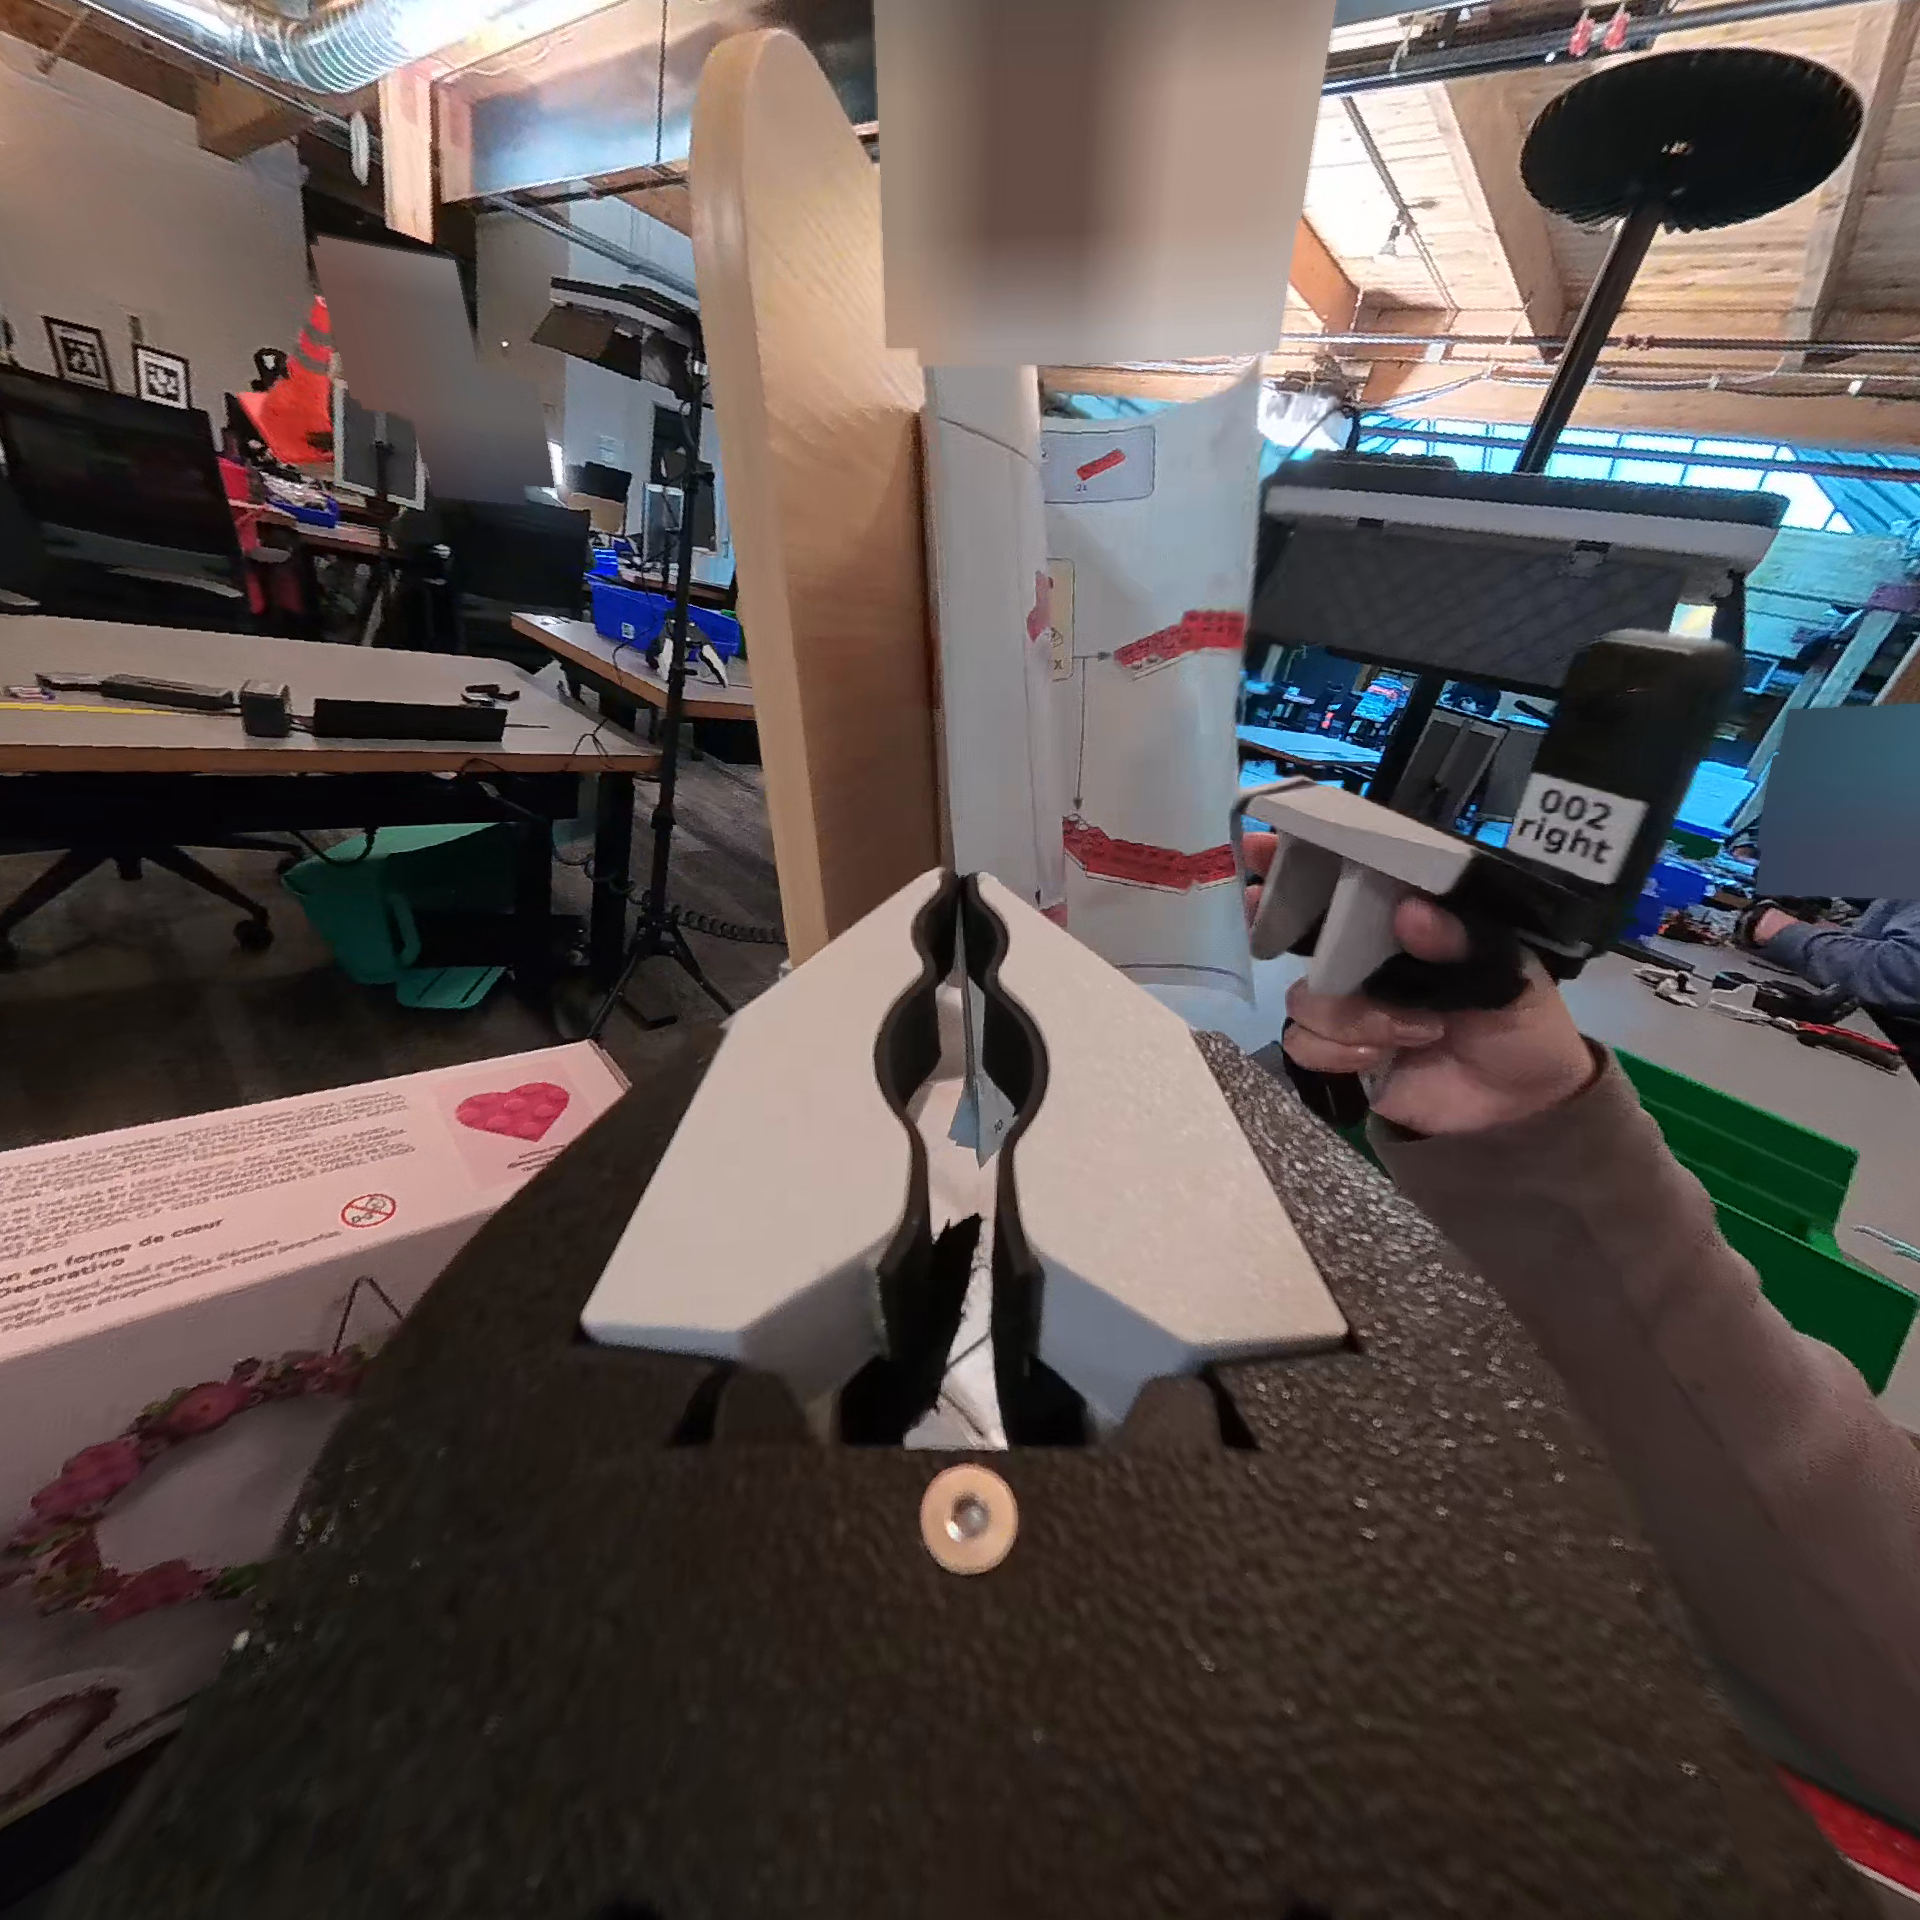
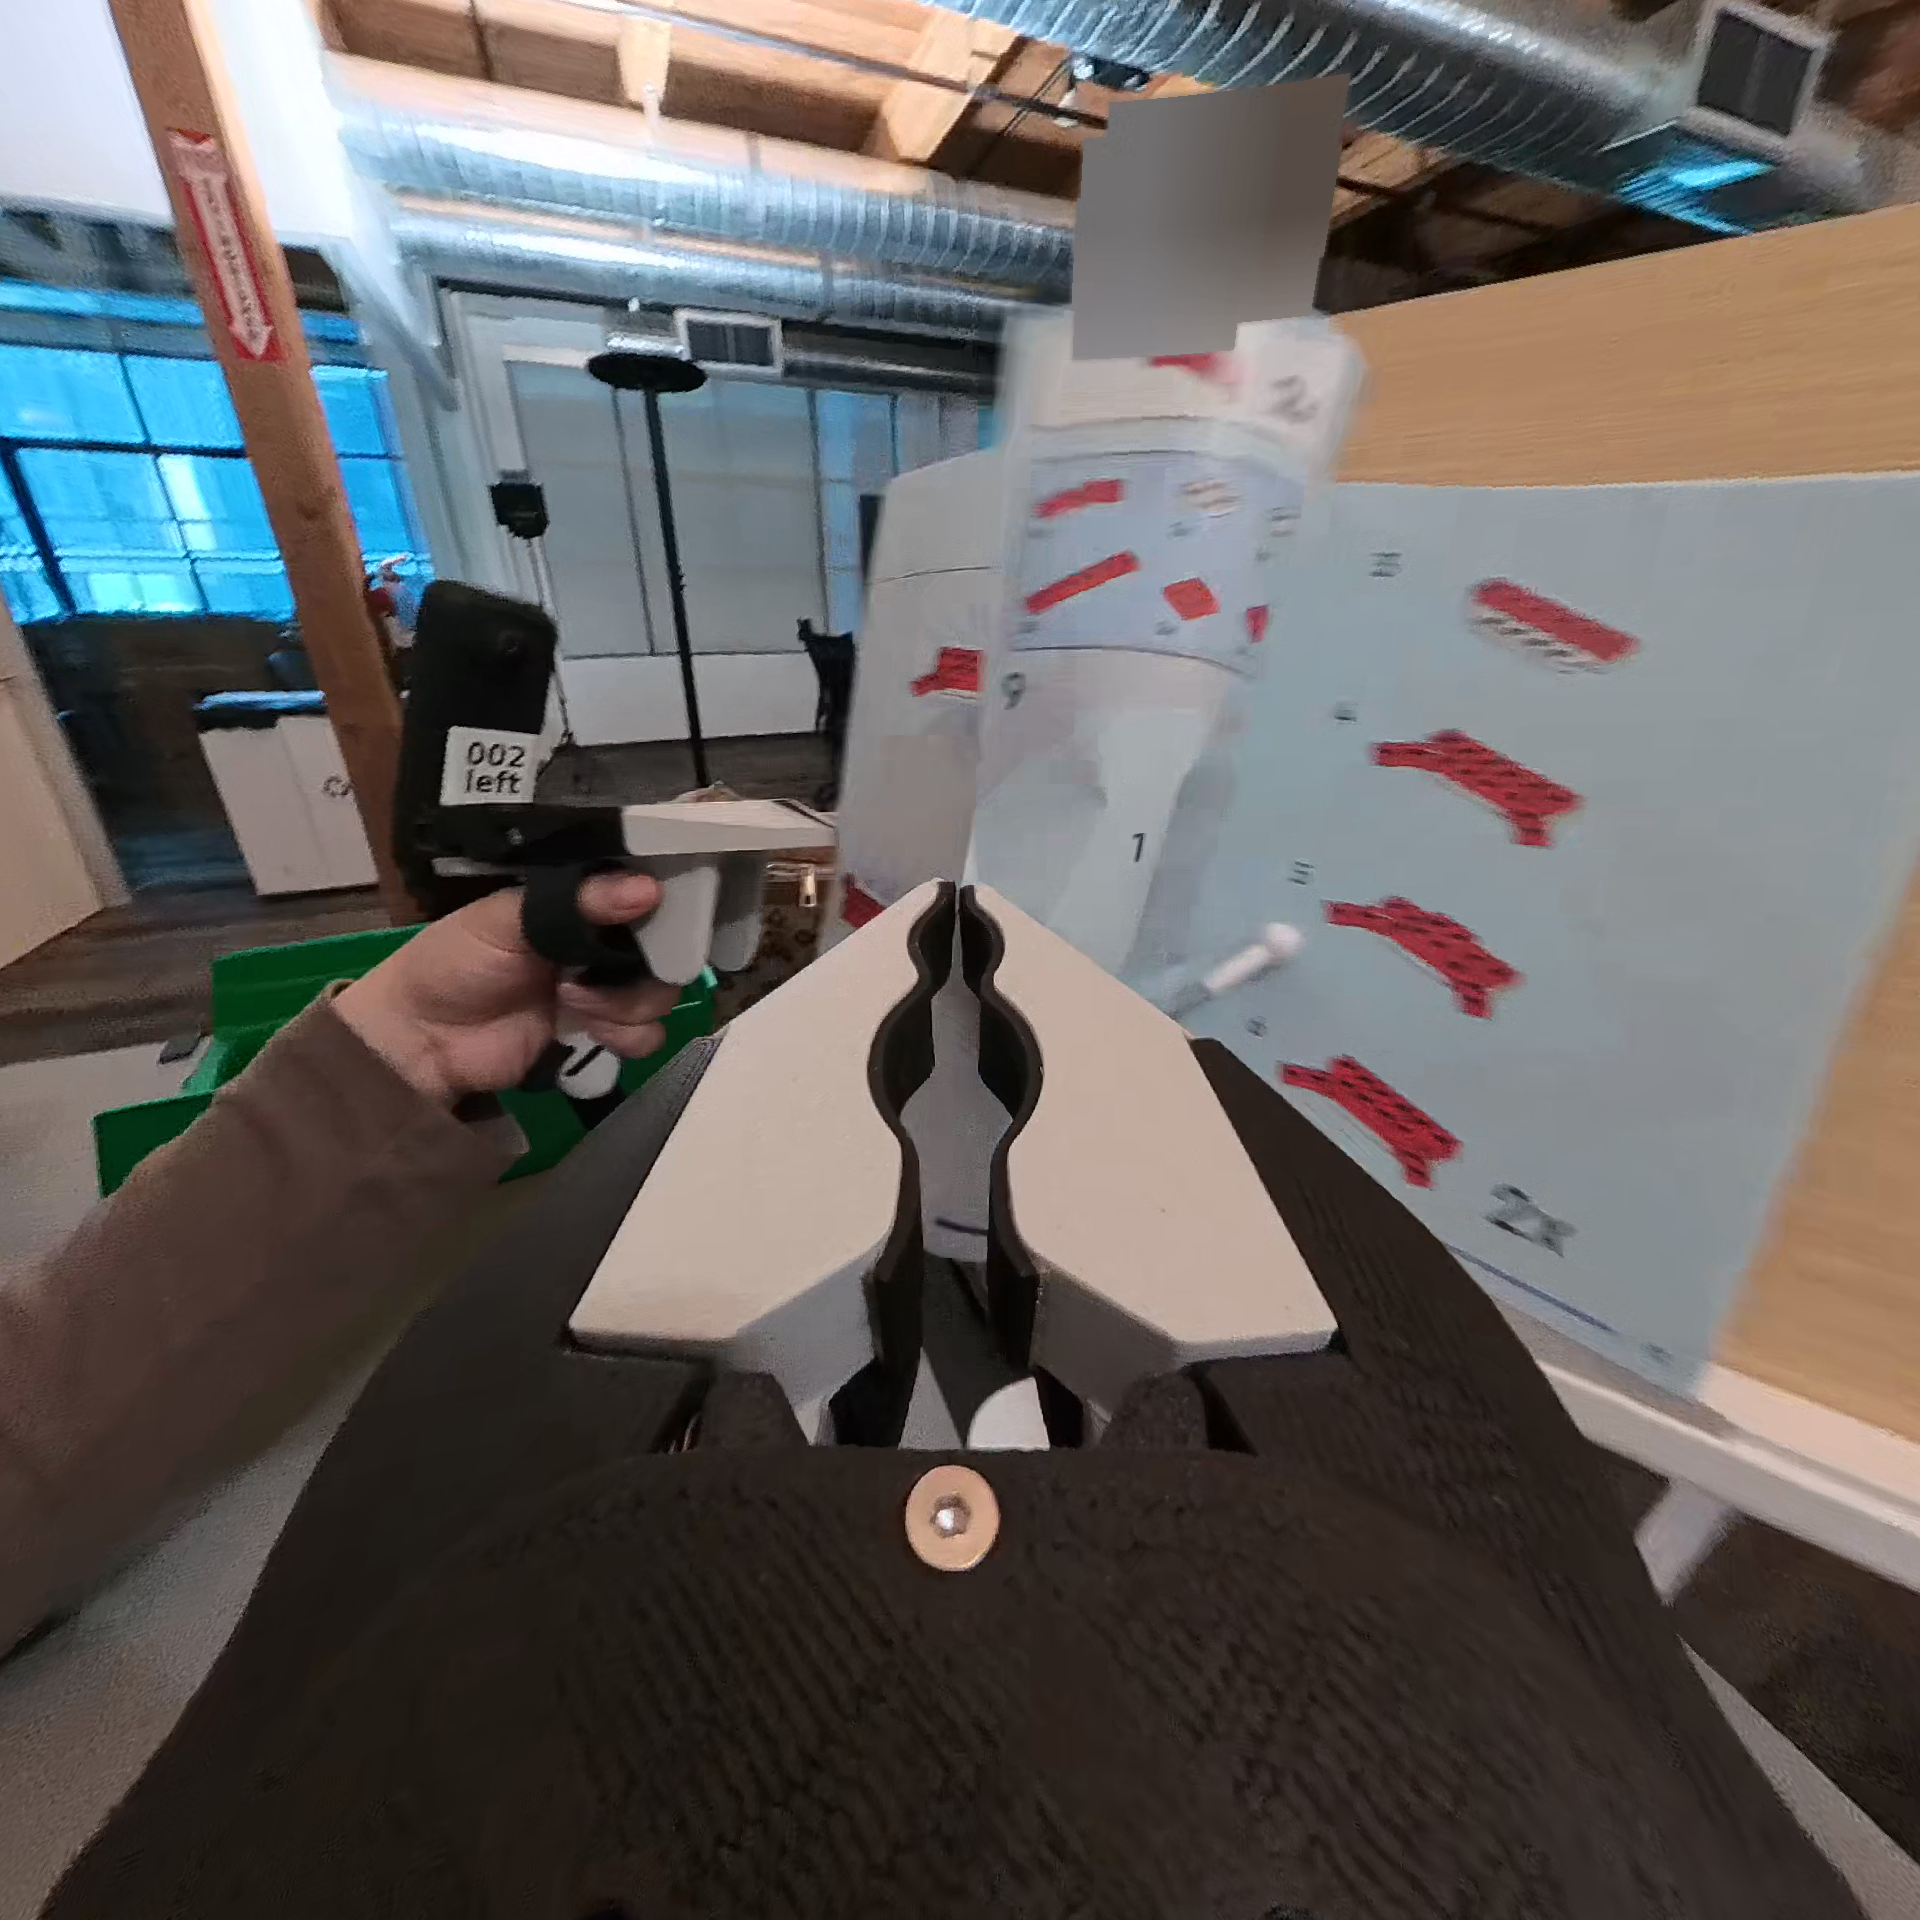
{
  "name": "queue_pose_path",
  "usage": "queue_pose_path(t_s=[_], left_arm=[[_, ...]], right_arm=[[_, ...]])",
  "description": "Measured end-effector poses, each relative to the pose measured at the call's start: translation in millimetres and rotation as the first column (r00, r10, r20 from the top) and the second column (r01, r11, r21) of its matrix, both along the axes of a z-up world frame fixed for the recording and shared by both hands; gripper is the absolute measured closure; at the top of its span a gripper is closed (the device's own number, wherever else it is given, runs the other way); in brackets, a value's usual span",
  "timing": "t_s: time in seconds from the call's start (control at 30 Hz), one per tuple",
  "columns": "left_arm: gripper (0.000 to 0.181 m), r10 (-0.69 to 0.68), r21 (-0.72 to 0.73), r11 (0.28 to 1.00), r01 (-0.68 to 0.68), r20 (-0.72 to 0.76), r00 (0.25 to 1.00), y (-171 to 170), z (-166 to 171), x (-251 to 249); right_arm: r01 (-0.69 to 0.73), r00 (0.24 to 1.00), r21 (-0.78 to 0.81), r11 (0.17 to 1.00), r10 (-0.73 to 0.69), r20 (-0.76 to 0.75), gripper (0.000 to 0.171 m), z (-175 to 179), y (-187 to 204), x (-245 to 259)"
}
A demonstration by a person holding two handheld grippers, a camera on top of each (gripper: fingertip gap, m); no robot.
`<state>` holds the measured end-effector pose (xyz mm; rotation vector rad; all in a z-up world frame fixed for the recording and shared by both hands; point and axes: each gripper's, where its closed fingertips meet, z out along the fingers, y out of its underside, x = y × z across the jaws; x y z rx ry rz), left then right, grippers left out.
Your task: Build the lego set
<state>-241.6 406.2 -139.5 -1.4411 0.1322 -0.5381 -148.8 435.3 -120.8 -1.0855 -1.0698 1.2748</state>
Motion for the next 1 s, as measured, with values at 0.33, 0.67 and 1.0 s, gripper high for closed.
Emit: queue_pose_path(t_s=[0.33, 0.67, 1.0], left_arm=[[0.181, 0.004, -0.014, 1.0, -0.004, 0.008, 1.0, 0.7, -4.7, -5.2], [0.157, -0.024, 0.002, 1.0, 0.024, 0.021, 0.999, -0.7, -1.3, -1.3], [0.09, -0.084, 0.058, 0.995, 0.081, 0.044, 0.996, -7.8, 13.5, 7.6]], right_arm=[[-0.192, 0.958, 0.159, 0.968, 0.22, -0.183, 0.154, 56.4, -70.0, 26.1], [0.174, 0.975, -0.064, 0.983, -0.181, -0.13, 0.168, -2.6, 48.1, 15.0], [0.243, 0.954, 0.235, 0.941, -0.276, 0.12, 0.162, -42.7, 15.0, -67.4]])
